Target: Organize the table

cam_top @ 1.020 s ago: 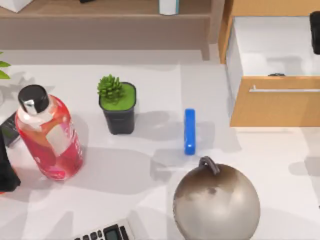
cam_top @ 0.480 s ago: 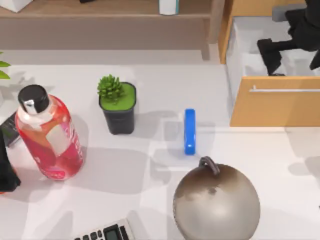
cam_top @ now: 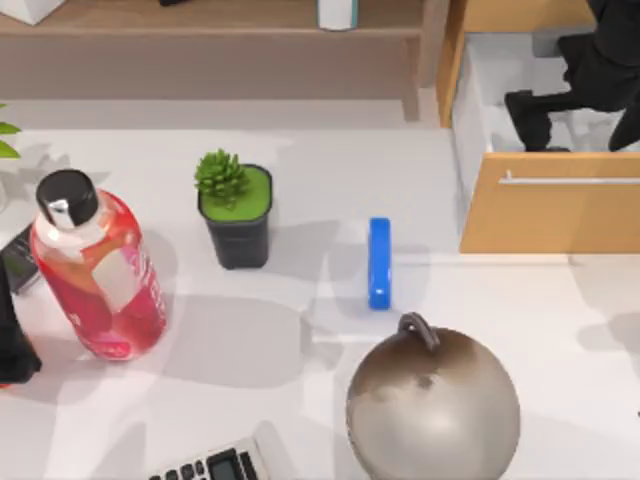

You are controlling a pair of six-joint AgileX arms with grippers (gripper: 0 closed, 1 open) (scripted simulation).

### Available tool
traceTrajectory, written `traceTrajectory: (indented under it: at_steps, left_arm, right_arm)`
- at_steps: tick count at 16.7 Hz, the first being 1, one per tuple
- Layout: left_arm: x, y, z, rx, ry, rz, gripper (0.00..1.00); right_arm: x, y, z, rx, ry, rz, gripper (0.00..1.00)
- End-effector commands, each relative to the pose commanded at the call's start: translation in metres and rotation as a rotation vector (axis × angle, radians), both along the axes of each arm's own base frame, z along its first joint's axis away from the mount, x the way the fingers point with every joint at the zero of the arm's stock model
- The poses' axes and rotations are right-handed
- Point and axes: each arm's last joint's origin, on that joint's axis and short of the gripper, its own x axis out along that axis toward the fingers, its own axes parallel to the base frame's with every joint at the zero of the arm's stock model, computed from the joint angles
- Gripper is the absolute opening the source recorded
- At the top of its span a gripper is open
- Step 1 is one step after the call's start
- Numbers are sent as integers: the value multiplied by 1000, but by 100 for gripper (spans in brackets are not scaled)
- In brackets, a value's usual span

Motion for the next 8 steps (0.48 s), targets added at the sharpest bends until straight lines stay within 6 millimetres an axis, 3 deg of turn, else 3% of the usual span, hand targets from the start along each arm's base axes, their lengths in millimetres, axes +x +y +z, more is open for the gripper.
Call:
traceTrajectory:
  at_steps: [8]
  left_arm:
    - [0,0,0,0,0,0,100]
  right_arm:
    - [0,1,-15,-1,2,2,100]
